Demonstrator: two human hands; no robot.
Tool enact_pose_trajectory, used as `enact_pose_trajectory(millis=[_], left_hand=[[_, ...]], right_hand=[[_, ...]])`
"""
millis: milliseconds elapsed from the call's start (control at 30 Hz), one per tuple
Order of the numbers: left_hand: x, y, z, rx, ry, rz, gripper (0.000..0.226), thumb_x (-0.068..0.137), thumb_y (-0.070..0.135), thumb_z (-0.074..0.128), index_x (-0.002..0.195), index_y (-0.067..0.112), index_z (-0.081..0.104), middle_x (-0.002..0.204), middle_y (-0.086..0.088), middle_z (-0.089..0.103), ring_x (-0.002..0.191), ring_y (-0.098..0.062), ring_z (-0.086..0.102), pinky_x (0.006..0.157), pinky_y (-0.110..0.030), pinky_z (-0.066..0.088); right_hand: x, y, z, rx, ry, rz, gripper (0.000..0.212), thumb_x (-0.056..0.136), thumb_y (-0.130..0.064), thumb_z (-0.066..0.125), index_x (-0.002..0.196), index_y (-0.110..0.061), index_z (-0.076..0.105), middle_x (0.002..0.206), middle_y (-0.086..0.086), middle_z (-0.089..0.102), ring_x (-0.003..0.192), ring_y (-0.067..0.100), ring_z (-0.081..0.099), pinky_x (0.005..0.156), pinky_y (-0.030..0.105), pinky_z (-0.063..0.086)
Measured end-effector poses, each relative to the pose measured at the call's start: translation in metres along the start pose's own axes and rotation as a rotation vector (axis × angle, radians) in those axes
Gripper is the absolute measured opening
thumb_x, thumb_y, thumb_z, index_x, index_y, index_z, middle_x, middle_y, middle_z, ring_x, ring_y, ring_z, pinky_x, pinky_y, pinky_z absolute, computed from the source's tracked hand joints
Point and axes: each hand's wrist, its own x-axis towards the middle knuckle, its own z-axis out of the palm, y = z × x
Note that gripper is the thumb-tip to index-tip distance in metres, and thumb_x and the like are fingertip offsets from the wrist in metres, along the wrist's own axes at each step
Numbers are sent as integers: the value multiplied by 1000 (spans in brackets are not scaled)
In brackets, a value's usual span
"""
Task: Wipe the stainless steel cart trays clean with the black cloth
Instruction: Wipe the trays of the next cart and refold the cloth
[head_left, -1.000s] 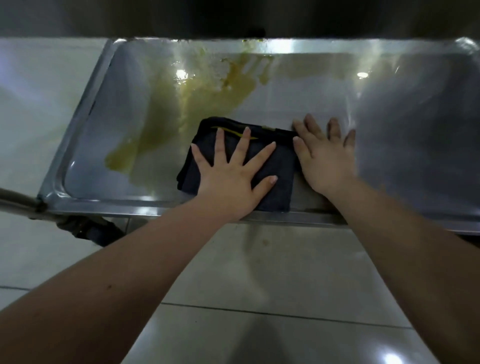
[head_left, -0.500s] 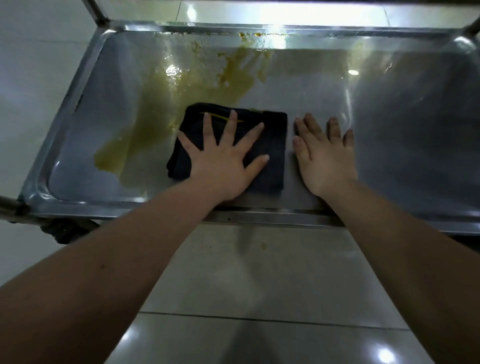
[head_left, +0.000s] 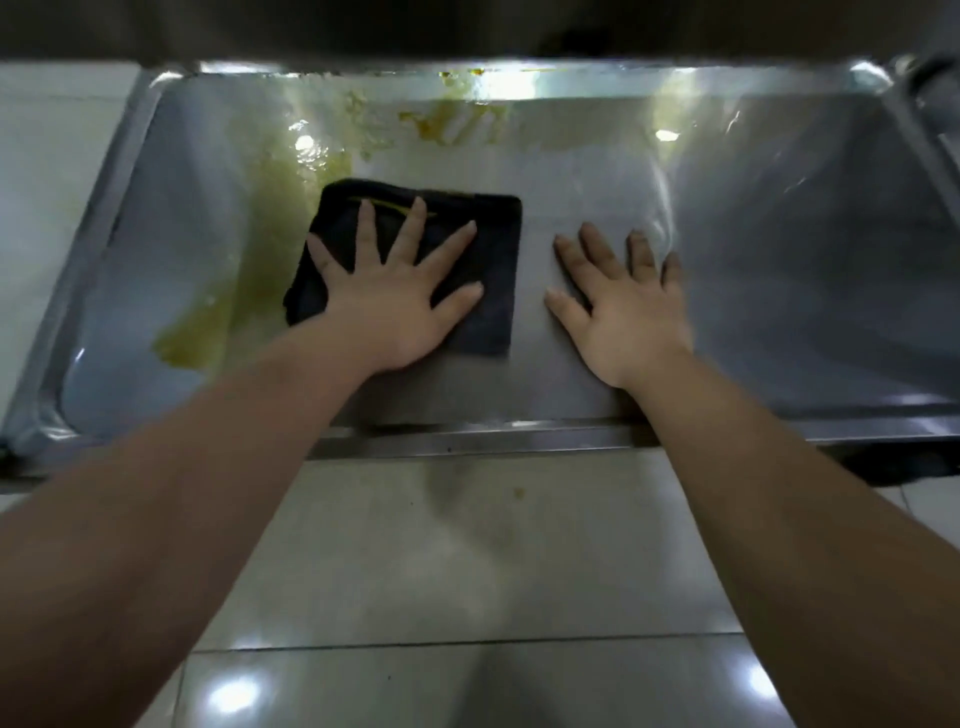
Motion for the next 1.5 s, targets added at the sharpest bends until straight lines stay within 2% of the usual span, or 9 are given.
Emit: enact_pose_trajectory(millis=[133,300,433,633,867,1067,1267,1400,1500], left_hand=[[-91,-20,29,60,41,-22,64,81,79,-7,140,62,-24,161,10,-25,148,-37,-18,106,-76,-5],[-103,-23,35,66,36,-72,62,81,79,-8,135,61,-33,159,9,-31,146,-40,-24,105,-77,-7],[-101,-21,36,43,45,-65,63,82,80,-5,137,62,-29,158,11,-32,145,-38,-26,105,-77,-9],[-73,-41,26,11,97,-76,64,83,81,-2,142,63,-18,163,10,-20,148,-38,-17,105,-78,-6],[22,-56,-6,-30,32,-137,62,89,79,13,145,63,-8,164,9,-16,147,-40,-20,104,-79,-9],[49,-50,-24,17,8,-138,65,92,75,15,151,48,13,163,-7,16,146,-46,10,105,-79,2],[-8,-60,-4,22,-9,-17,62,87,79,6,141,63,-17,163,8,-20,146,-42,-20,104,-79,-6],[-90,-64,23,73,6,-7,63,78,81,-11,135,63,-31,160,8,-30,146,-42,-22,105,-79,-4],[-135,-70,33,13,-23,-23,62,74,80,-15,130,65,-35,156,10,-37,143,-39,-29,105,-77,-8]], right_hand=[[0,-1,-1,-10,10,-3,62,99,-61,18,156,-40,4,165,-10,-1,150,35,-4,118,59,-2],[-1,-28,-10,-13,-16,90,62,99,-59,21,155,-37,7,165,-10,-2,150,36,-6,115,65,-4],[5,-72,-5,-61,59,-71,56,102,-52,16,155,-39,1,165,-10,-6,151,29,-10,114,65,-7],[6,-75,6,-13,18,-43,54,103,-47,11,155,-40,-2,165,-10,-4,151,29,-6,117,62,-4],[5,-75,4,4,-15,-40,54,103,-50,12,155,-42,-2,164,-11,-5,151,28,-9,117,61,-5],[6,-72,1,11,-18,-44,54,103,-50,14,154,-43,-1,165,-10,-3,151,27,-7,117,60,-5],[6,-70,2,25,-10,-30,55,102,-51,16,154,-44,2,165,-11,-2,151,26,-6,118,59,-4],[2,-73,3,-7,19,-17,55,102,-49,18,155,-42,4,165,-11,0,151,27,-2,118,60,-1],[3,-78,0,-46,-71,39,55,102,-50,13,154,-43,-4,164,-11,-8,151,30,-7,116,63,-4]])
